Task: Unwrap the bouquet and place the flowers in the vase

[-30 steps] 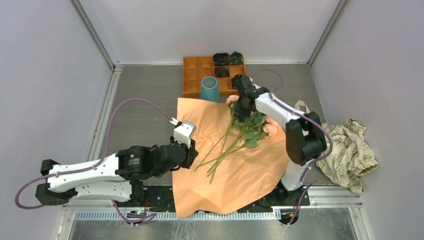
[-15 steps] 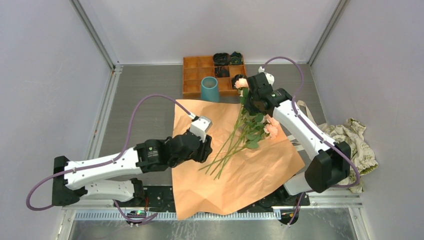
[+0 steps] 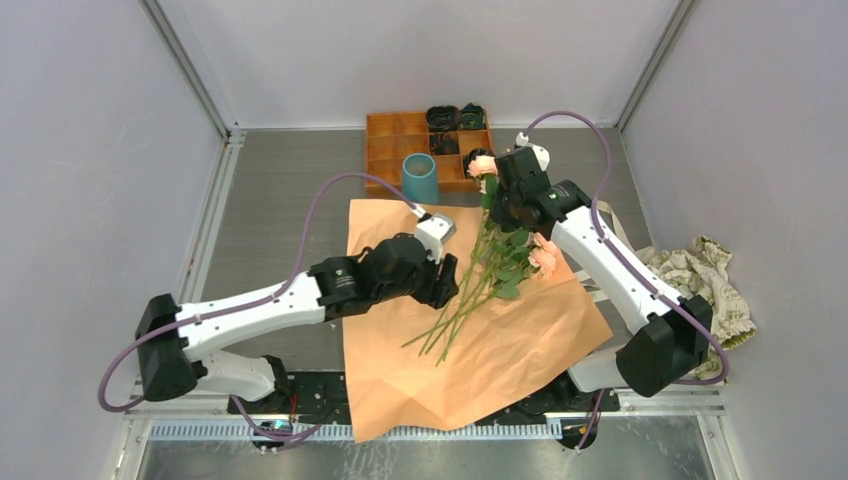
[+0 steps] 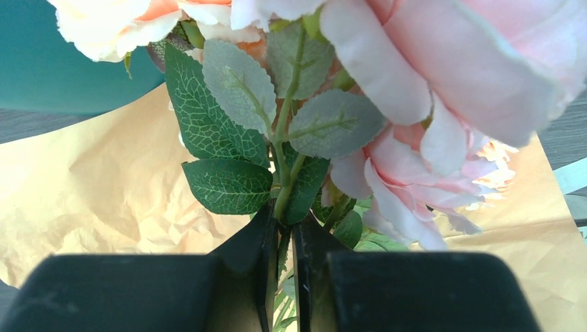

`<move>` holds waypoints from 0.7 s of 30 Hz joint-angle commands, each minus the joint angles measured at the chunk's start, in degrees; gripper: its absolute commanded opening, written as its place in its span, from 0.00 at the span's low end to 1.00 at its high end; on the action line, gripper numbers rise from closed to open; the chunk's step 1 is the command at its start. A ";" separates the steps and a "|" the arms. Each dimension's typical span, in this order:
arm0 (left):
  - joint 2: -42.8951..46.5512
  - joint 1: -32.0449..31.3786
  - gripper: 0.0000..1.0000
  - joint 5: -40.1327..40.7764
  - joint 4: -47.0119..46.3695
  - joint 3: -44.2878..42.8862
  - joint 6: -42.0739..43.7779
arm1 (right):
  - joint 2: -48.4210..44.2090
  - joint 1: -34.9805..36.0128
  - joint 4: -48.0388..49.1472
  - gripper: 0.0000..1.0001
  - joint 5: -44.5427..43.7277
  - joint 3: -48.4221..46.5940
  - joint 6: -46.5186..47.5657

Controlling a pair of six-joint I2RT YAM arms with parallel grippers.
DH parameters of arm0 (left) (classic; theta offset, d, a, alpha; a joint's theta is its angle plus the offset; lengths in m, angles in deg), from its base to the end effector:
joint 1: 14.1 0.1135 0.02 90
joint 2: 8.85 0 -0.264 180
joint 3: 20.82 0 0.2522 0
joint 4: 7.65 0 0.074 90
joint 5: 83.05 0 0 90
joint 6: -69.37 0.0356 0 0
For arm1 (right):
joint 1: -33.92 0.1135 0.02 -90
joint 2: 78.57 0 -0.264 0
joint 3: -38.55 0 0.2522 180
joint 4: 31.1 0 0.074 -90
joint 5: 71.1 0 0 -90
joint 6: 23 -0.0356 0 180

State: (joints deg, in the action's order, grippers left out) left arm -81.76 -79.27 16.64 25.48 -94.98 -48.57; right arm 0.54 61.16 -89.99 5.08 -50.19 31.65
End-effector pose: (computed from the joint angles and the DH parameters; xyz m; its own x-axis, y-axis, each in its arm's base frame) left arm 0.1260 -0.2581 0.3137 -0.5870 0.1687 -0.7918 0.6334 0.7049 -0.3193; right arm 0.2614 0.1250 0.3327 -0.7264 0.2579 -0.6370 0.1403 0.9630 0.2300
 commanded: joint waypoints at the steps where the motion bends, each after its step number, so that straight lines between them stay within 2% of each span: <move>1: -6.02 0.19 0.53 -6.69 -5.77 -7.00 3.39 | -1.84 1.06 1.71 0.01 0.39 -1.12 1.21; 4: -9.94 0.26 0.45 -8.01 -5.89 -9.86 4.41 | -1.83 1.59 1.45 0.01 0.76 -1.35 1.42; 13: -16.80 1.90 0.38 -9.15 -5.79 -13.73 6.70 | -2.98 3.31 1.00 0.01 1.30 -0.73 1.39; 21: -20.92 4.44 0.18 -11.37 -3.60 -17.76 8.65 | -3.80 4.67 1.49 0.01 1.48 0.23 0.55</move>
State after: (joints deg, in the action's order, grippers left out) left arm -101.91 -76.08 7.22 22.71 -108.58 -42.19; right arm -0.38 65.01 -90.01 6.17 -49.69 32.39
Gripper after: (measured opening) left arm 0.220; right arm 0.165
